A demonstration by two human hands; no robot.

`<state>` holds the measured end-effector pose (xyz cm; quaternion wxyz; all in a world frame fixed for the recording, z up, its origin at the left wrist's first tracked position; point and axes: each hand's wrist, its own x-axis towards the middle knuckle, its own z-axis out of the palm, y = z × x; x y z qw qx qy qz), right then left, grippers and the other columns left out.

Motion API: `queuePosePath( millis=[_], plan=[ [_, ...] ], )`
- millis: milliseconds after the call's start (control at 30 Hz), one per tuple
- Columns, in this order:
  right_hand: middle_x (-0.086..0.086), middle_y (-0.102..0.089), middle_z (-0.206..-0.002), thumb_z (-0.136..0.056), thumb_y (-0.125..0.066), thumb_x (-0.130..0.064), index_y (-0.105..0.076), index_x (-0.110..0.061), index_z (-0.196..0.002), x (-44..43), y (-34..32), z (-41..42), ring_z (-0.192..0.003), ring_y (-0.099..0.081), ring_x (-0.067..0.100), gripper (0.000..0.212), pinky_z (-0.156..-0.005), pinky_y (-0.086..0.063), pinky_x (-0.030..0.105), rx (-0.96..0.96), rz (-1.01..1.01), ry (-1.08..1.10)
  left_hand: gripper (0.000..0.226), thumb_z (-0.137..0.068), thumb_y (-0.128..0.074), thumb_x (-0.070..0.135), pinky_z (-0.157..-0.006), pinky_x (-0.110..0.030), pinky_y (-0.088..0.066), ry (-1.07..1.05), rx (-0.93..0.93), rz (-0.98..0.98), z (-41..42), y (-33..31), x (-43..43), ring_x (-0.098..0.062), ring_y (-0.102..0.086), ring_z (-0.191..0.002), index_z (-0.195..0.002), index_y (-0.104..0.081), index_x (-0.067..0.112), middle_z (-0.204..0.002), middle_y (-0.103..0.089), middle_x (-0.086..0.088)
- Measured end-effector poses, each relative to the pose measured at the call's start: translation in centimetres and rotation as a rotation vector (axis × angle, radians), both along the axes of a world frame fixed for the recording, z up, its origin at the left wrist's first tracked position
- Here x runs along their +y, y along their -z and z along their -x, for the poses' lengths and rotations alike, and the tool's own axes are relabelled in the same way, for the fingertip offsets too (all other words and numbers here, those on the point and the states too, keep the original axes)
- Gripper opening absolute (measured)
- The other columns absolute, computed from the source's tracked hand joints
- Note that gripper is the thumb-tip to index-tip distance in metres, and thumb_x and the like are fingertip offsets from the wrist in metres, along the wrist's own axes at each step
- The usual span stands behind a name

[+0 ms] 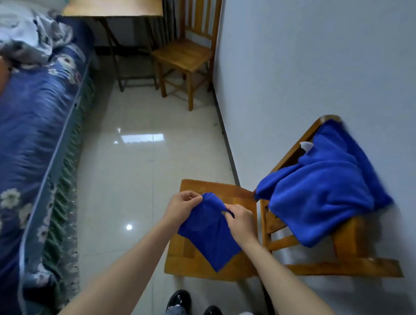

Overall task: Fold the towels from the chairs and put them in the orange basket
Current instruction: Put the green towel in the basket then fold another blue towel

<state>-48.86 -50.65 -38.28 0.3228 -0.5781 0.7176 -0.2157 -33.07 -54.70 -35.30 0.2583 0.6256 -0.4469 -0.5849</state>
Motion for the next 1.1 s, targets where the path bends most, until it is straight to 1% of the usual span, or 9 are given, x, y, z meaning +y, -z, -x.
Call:
queuePosePath(
  millis=[100, 233, 433, 533, 600, 733, 833, 933, 1100],
  plan=[
    [0.006, -0.064, -0.077, -0.097, -0.046, -0.019, -0.068, -0.005, -0.090, -1.3, -3.3, 0.0, -0.072, -0.058, 0.017, 0.027, -0.065, -0.047, 0.027, 0.073, 0.029, -0.140, 0.024, -0.089, -0.058, 0.010, -0.062, -0.025, -0.043, -0.032, 0.007, 0.127, -0.8, -3.7, -1.0, -0.017, -0.055, -0.072, -0.067, -0.064, 0.018, -0.068, -0.062, -0.002],
    [-0.008, -0.040, -0.054, -0.098, -0.042, -0.021, -0.037, -0.024, -0.055, -3.0, -7.8, 0.3, -0.052, -0.036, 0.006, 0.043, -0.050, -0.027, 0.019, 0.149, 0.108, -0.198, 0.020, -0.091, -0.054, 0.010, -0.059, -0.022, -0.043, -0.083, 0.006, 0.273, -1.6, -8.0, -2.3, -0.013, -0.054, -0.068, -0.073, -0.064, 0.013, -0.070, -0.061, -0.002],
    [0.002, -0.045, -0.052, -0.095, -0.048, -0.016, -0.051, -0.006, -0.058, -4.1, -11.7, 2.3, -0.053, -0.038, 0.014, 0.039, -0.052, -0.028, 0.027, 0.008, 0.243, 0.004, 0.015, -0.091, -0.050, 0.006, -0.070, -0.037, -0.052, -0.285, -0.054, 0.348, -3.4, -11.7, -6.0, -0.026, -0.057, -0.078, -0.079, -0.060, 0.004, -0.077, -0.059, -0.012],
    [0.001, -0.040, -0.049, -0.092, -0.048, -0.007, -0.038, -0.014, -0.048, -4.7, -13.1, 3.6, -0.051, -0.034, 0.015, 0.046, -0.056, -0.029, 0.033, -0.084, 0.315, 0.164, 0.025, -0.090, -0.050, 0.005, -0.069, -0.040, -0.052, -0.256, -0.190, 0.439, -4.5, -13.3, -7.6, -0.026, -0.057, -0.074, -0.068, -0.059, 0.010, -0.068, -0.057, -0.009],
    [0.002, -0.039, -0.049, -0.092, -0.047, -0.005, -0.035, -0.015, -0.048, -4.9, -14.0, 4.2, -0.051, -0.032, 0.015, 0.047, -0.057, -0.028, 0.033, -0.113, 0.344, 0.222, 0.021, -0.092, -0.050, 0.009, -0.067, -0.035, -0.048, -0.143, -0.316, 0.547, -4.9, -14.9, -8.0, -0.024, -0.057, -0.078, -0.076, -0.062, 0.009, -0.074, -0.060, -0.007],
    [0.004, -0.043, -0.056, -0.093, -0.045, -0.004, -0.044, -0.008, -0.055, -5.4, -15.7, 5.4, -0.057, -0.035, 0.016, 0.038, -0.059, -0.031, 0.032, -0.165, 0.279, 0.193, 0.021, -0.096, -0.046, 0.015, -0.074, -0.030, -0.040, 0.093, -0.534, 0.768, -4.9, -18.3, -8.2, -0.019, -0.054, -0.086, -0.096, -0.066, 0.011, -0.086, -0.060, -0.002],
    [0.008, -0.057, -0.082, -0.089, -0.042, 0.005, -0.063, 0.005, -0.091, -5.2, -17.0, 6.1, -0.078, -0.050, 0.019, 0.022, -0.065, -0.038, 0.024, -0.184, 0.146, 0.101, 0.020, -0.096, -0.044, 0.015, -0.076, -0.028, -0.039, 0.195, -0.540, 0.845, -4.5, -20.9, -7.9, -0.016, -0.052, -0.086, -0.099, -0.063, 0.013, -0.089, -0.058, 0.000],
    [0.009, -0.058, -0.111, -0.086, -0.040, 0.010, -0.057, -0.003, -0.120, -5.2, -18.9, 5.4, -0.104, -0.053, 0.018, 0.041, -0.082, -0.039, 0.023, -0.200, 0.132, 0.027, 0.016, -0.096, -0.043, 0.014, -0.078, -0.028, -0.039, 0.318, -0.517, 0.883, -4.0, -23.3, -7.5, -0.014, -0.052, -0.086, -0.095, -0.059, 0.018, -0.087, -0.055, 0.002],
    [-0.003, -0.046, -0.136, -0.088, -0.060, -0.013, -0.039, -0.013, -0.139, -5.7, -23.5, 0.6, -0.126, -0.041, 0.012, 0.055, -0.104, -0.037, 0.030, -0.283, 0.323, -0.211, 0.020, -0.097, -0.044, 0.015, -0.083, -0.025, -0.040, 0.528, -0.577, 0.980, -2.9, -26.7, -6.6, -0.011, -0.053, -0.089, -0.101, -0.063, 0.012, -0.091, -0.057, 0.004]
  ],
)
